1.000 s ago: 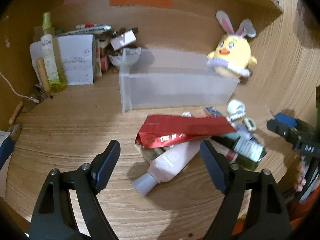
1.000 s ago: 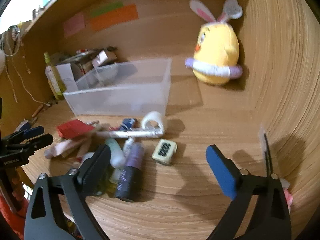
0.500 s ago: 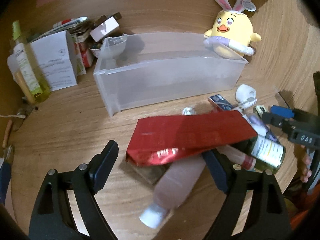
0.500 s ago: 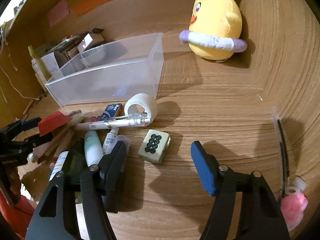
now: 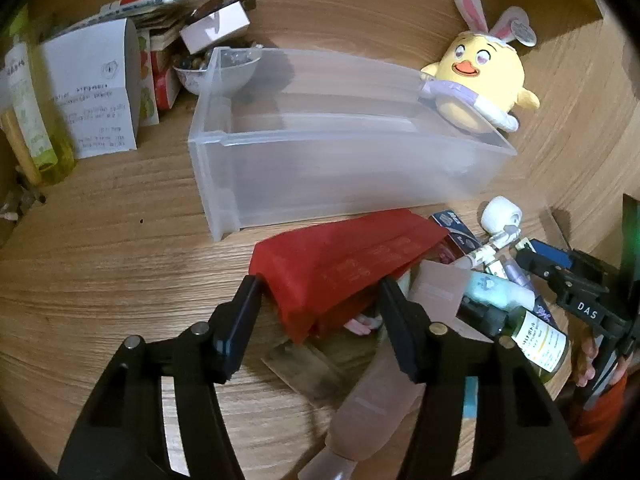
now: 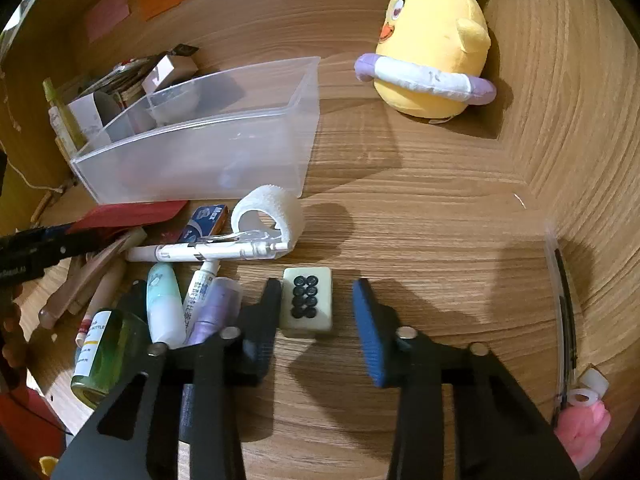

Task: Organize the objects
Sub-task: 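Grasp the white dotted mahjong tile with right tool while left tool grasps red foil pouch, then carry the tile into the clear bin and open right tool while left carries the pouch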

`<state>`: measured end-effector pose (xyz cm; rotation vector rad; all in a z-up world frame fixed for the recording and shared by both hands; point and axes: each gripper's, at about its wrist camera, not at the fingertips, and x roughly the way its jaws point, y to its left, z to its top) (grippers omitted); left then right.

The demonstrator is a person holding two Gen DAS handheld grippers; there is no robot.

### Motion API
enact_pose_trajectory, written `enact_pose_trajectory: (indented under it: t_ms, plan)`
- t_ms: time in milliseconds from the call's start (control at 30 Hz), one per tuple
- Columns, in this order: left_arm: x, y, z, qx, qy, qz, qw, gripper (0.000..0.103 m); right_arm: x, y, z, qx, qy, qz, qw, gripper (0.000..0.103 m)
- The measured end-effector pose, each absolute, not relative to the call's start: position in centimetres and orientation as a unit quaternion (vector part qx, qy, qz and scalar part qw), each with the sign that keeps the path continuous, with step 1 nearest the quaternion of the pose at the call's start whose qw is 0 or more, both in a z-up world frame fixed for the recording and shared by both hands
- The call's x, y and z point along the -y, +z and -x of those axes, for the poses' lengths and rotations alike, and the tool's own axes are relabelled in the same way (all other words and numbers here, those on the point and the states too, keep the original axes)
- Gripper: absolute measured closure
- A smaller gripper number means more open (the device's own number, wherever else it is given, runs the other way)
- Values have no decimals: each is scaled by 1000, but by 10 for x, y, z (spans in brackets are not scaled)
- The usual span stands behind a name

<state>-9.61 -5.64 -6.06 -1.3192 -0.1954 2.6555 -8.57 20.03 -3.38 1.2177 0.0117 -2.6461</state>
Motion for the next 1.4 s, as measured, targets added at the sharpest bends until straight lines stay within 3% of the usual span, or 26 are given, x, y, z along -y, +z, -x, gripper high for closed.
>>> enact_pose_trajectory:
  t_ms: [133, 300, 567, 633, 667, 700, 767, 800, 900, 1167, 1333, 1400]
  plan:
    - [58, -61, 96, 62, 893, 440, 72, 55, -200, -34, 85, -5, -903, -413, 115, 80]
    - [62, -55, 86, 69, 897, 432, 70, 78, -201, -31, 80, -4, -906, -407, 120, 80]
    - [61, -43, 57, 68, 903, 418, 80, 83, -202, -19, 70, -6, -913, -388, 125, 80]
    - [60, -37, 58, 69, 903, 417, 80, 78, -203, -16, 69, -4, -915, -384, 128, 80]
    - [60, -36, 59, 69, 902, 418, 83, 67, -204, -13, 69, -3, -915, -381, 130, 80]
    - [58, -34, 62, 66, 902, 418, 88, 47, -204, -10, 69, -2, -916, -378, 132, 80]
    - [55, -33, 67, 49, 905, 411, 92, 21, -204, -4, 70, -1, -919, -371, 136, 80]
    - [53, -33, 71, 29, 910, 404, 88, 18, -205, -1, 70, -2, -920, -366, 139, 80]
    - [52, -40, 89, 2, 903, 417, 103, 17, -204, 7, 70, -7, -923, -357, 141, 81]
    - [61, -67, 124, 33, 858, 475, 190, 17, -197, 24, 86, -3, -921, -353, 163, 80]
    - [55, -68, 122, 10, 860, 468, 205, 17, -181, 30, 100, -21, -918, -354, 177, 80]
    - [56, -64, 117, 10, 865, 457, 206, 23, -170, 34, 107, -35, -917, -353, 183, 80]
